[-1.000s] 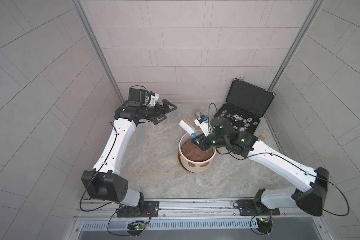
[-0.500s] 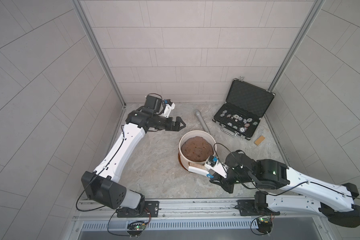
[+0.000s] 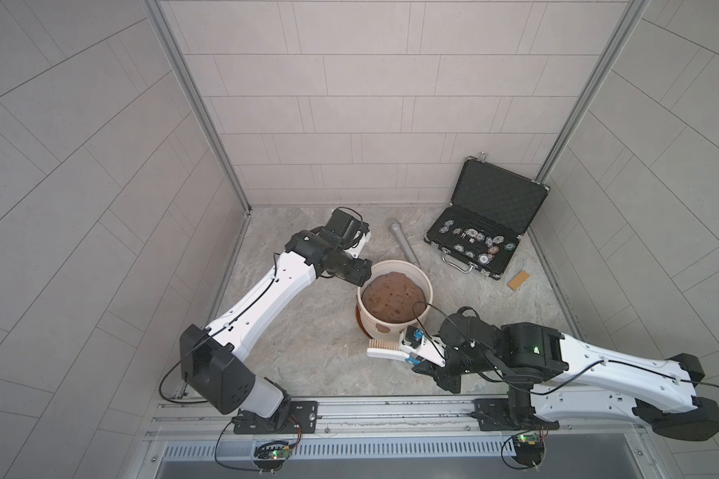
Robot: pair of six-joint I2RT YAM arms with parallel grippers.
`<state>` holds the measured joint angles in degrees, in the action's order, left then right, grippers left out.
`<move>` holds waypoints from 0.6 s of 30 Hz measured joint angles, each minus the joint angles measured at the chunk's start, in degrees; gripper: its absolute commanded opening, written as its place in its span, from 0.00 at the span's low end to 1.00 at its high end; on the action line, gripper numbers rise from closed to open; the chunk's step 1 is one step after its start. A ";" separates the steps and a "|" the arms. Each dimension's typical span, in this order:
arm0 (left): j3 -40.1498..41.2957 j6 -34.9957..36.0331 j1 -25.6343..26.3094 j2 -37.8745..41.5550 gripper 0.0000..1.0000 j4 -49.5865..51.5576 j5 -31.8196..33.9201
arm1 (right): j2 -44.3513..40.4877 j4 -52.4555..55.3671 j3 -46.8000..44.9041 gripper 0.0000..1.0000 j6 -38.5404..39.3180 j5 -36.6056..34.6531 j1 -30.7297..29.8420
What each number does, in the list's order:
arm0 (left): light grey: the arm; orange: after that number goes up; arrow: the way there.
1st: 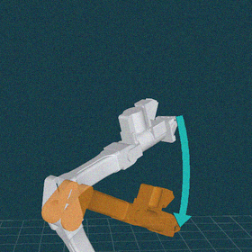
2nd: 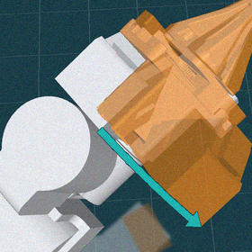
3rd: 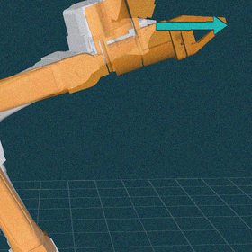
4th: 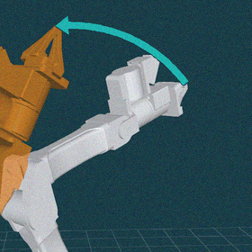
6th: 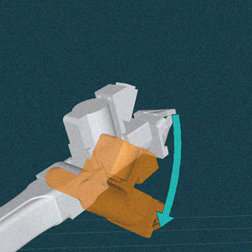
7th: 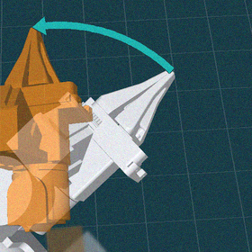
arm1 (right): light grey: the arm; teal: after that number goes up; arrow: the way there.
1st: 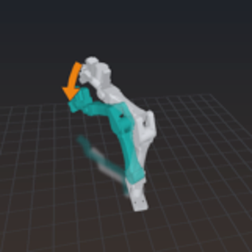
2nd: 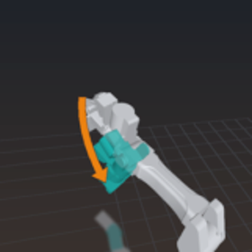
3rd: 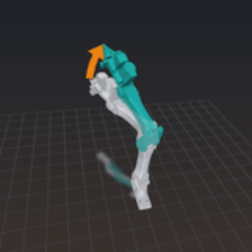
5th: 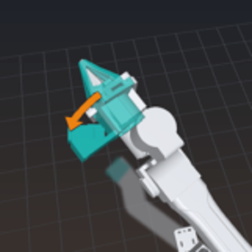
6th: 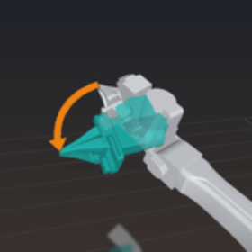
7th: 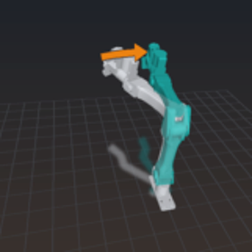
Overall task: Scrub the dried mud off the ceramic pot
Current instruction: Brush off the soil from the pot.
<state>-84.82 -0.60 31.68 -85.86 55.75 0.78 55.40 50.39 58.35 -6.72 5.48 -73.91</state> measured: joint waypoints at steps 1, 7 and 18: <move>0.00 0.04 0.26 -0.37 0.66 0.00 0.44 | 0.00 -0.26 0.00 0.00 0.17 -0.20 0.00; -0.17 0.50 1.40 -3.56 0.50 0.07 2.67 | 0.57 -1.75 -0.02 0.00 0.33 -0.57 0.00; -2.27 0.87 3.93 -9.33 0.18 0.07 8.79 | -2.49 -5.01 -4.52 0.00 -1.79 -5.11 0.00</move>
<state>-87.09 0.27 35.62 -95.20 55.81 9.56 52.90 45.39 53.82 -8.51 0.36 -73.91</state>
